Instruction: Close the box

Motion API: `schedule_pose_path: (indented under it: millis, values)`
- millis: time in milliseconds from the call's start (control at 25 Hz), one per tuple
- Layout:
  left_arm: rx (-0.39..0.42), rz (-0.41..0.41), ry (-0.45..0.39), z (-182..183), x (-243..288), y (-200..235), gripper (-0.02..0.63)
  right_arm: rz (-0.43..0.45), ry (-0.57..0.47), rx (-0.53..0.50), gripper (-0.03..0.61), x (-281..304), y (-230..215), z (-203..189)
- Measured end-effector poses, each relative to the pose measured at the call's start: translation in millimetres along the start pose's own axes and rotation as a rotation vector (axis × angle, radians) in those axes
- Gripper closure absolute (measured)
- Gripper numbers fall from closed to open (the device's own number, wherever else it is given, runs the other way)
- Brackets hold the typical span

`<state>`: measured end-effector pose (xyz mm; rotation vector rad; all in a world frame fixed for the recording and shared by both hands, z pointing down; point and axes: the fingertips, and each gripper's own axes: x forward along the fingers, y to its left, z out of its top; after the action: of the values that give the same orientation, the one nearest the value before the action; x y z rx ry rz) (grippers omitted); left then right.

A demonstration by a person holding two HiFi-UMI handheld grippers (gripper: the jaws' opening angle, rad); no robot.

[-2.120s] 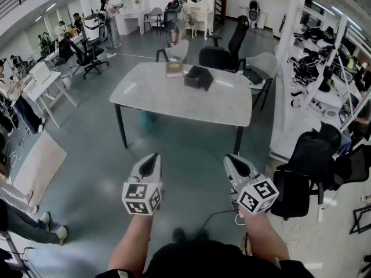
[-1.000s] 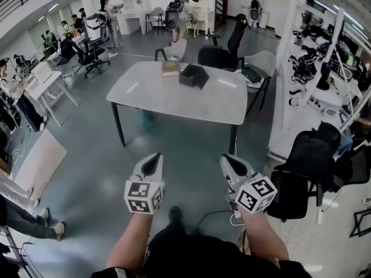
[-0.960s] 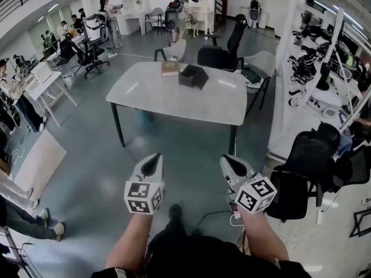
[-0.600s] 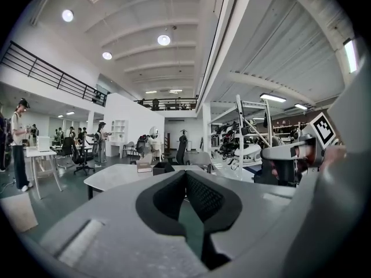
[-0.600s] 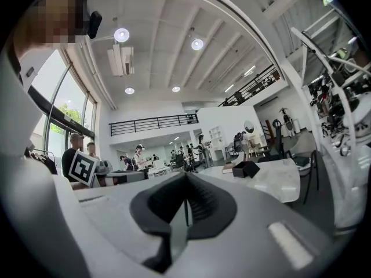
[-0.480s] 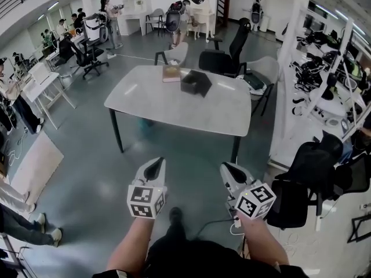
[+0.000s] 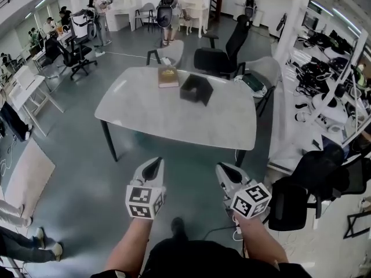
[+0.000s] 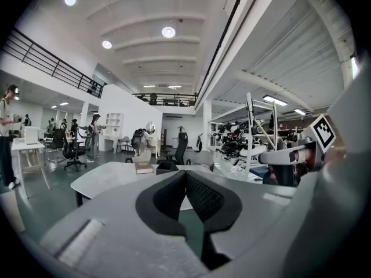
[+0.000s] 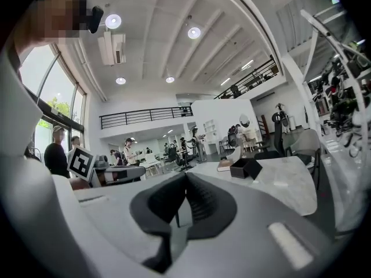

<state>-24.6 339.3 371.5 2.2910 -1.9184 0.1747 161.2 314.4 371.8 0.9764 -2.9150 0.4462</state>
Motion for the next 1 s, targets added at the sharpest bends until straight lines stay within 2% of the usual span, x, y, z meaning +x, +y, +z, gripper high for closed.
schedule_pose_path:
  millis: [320,560,760,1000]
  values:
    - [-0.007,-0.042,-0.014,18.6,41.7,66.8,0.603,-0.034,0.001,0.008,0.577,77.9,3.7,17.5]
    - [-0.04,-0.046,-0.022,23.4,62.2,92.1,0.603,-0.026,0.002,0.008,0.577,112.1,-1.6,20.8]
    - [-0.044,-0.042,-0.024,25.6,92.4,107.4,0.603,-0.048,0.002,0.031,0.577,137.1,-34.0,20.6]
    - [-0.027,-0.028,0.013,26.8,151.4,126.3,0.603,-0.054,-0.002,0.073,0.577,177.2,-91.8,24.1]
